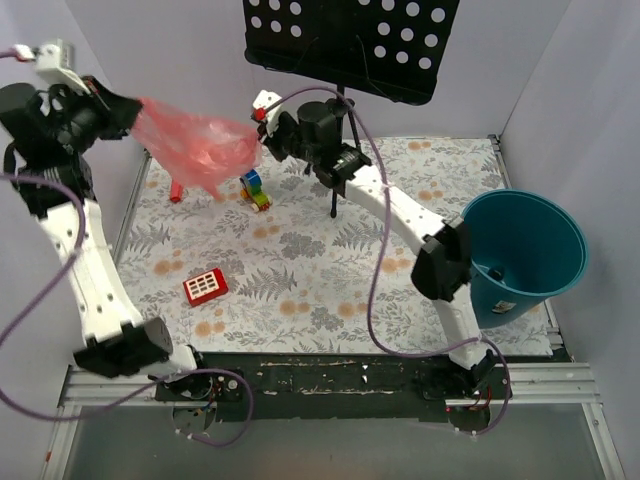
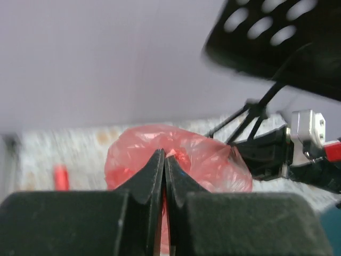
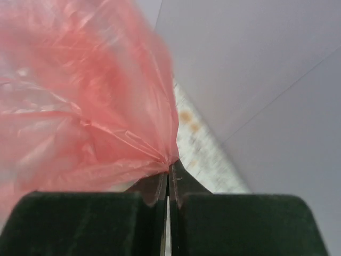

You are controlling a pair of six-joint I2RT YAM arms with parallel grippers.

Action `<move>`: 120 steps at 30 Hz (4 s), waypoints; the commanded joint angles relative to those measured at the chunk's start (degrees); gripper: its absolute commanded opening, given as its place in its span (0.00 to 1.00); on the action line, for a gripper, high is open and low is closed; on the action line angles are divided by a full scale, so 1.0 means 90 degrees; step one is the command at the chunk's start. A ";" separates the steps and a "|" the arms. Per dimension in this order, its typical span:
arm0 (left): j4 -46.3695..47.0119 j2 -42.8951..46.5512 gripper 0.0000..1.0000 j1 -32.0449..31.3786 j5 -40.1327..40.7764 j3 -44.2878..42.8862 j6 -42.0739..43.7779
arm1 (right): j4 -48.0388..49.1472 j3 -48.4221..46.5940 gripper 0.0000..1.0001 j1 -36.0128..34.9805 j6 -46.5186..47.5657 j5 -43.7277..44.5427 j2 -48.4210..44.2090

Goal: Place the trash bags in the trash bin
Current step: Unfold the trash bag at the center of the board.

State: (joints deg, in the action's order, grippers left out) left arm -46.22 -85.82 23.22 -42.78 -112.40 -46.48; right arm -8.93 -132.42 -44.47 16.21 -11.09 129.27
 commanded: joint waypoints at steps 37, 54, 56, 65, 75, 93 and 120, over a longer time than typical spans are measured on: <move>-0.1046 0.4908 0.00 -0.1819 0.1799 0.5145 0.0545 | -0.1427 0.5978 0.01 -0.1476 0.0017 0.0763 -0.6039; 0.2416 0.1137 0.00 -0.1731 0.3558 -0.2539 0.1246 | 0.4975 -0.0996 0.01 -0.1142 0.5248 0.0337 -0.1727; 0.3226 0.1516 0.00 -0.1731 0.2824 -0.2007 0.1433 | 0.5608 -0.0894 0.01 -0.1279 0.5795 0.0023 -0.1853; 0.0058 0.5412 0.00 -0.1740 -0.2497 0.6361 0.7742 | 0.5189 0.8255 0.01 -0.1240 0.6271 0.1106 -0.4868; -0.2666 0.7330 0.00 -0.1682 -0.3185 0.6972 0.8458 | 0.1979 1.1356 0.01 -0.3194 0.4002 0.0927 -0.9648; -0.0911 0.3941 0.00 -0.1379 0.2352 0.4238 0.0419 | -0.0580 0.5576 0.01 -0.0802 0.0152 0.1477 -0.5616; -0.1495 0.3405 0.00 -0.1438 0.0682 0.4082 0.1259 | -0.2261 0.7294 0.01 -0.0333 -0.0717 -0.1543 -0.6307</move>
State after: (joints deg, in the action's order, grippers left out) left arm -54.83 -54.83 10.39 -31.33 -68.90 -37.28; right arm -28.88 -60.10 -47.27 11.68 -16.34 76.40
